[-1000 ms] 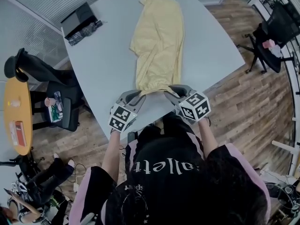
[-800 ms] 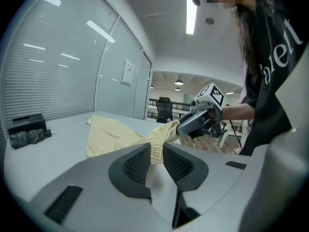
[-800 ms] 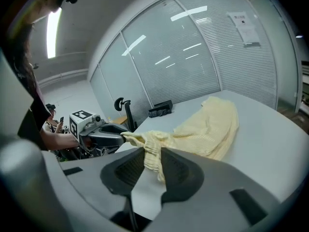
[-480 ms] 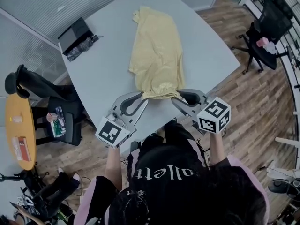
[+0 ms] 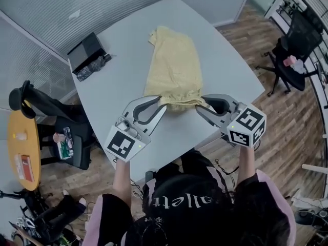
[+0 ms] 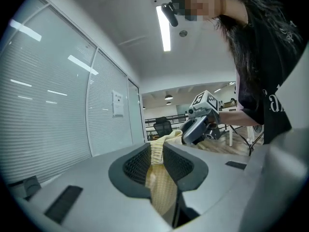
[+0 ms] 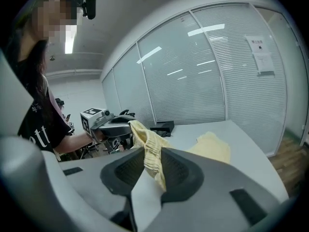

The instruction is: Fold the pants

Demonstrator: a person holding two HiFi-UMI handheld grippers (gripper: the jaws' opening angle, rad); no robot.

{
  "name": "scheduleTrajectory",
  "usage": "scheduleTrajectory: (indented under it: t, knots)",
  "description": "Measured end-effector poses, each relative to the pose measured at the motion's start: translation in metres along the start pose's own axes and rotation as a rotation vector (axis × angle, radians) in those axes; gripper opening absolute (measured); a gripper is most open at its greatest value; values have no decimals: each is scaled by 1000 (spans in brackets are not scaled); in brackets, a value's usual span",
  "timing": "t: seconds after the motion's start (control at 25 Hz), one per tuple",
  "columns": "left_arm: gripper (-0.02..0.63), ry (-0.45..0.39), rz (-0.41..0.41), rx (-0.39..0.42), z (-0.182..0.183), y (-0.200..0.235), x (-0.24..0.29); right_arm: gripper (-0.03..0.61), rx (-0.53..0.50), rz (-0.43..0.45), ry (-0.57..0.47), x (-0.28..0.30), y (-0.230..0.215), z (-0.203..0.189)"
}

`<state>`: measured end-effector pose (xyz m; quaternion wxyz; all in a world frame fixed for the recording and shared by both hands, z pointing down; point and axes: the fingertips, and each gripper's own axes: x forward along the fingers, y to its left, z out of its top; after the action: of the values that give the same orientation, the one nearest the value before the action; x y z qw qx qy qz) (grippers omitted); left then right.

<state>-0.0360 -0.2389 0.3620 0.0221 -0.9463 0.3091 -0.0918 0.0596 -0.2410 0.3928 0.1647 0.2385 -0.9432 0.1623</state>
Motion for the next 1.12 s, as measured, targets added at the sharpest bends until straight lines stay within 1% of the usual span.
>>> scheduleTrajectory:
  t: [0.16, 0.28, 0.44, 0.56, 0.64, 0.72, 0.8, 0.84, 0.96, 1.04, 1.12]
  knots:
    - [95, 29, 31, 37, -1, 31, 26, 112, -17, 17, -4, 16, -39, 15]
    - [95, 77, 53, 74, -10, 57, 49, 112, -23, 22, 7, 32, -73, 20]
    - [95, 156, 97, 132, -32, 98, 74, 112, -50, 18, 46, 66, -117, 27]
    - [97, 227, 162, 158, -55, 129, 89, 112, -67, 35, 85, 94, -143, 25]
    - [106, 269, 203, 147, -73, 149, 99, 112, -73, 47, 112, 114, -161, 21]
    - [134, 322, 227, 125, -95, 168, 106, 112, -76, 47, 136, 134, -181, 13]
    - [179, 381, 232, 105, -118, 180, 108, 112, -81, 28, 164, 156, -205, 3]
    - [187, 408, 227, 94, -130, 182, 108, 112, -89, 13, 180, 167, -217, -4]
    - [187, 464, 209, 43, -155, 174, 101, 112, -124, -34, 236, 197, -250, -30]
    - [186, 478, 196, 12, -165, 159, 98, 112, -144, -60, 278, 214, -269, -52]
    - [186, 489, 182, -7, -172, 140, 98, 112, -188, -92, 324, 227, -285, -74]
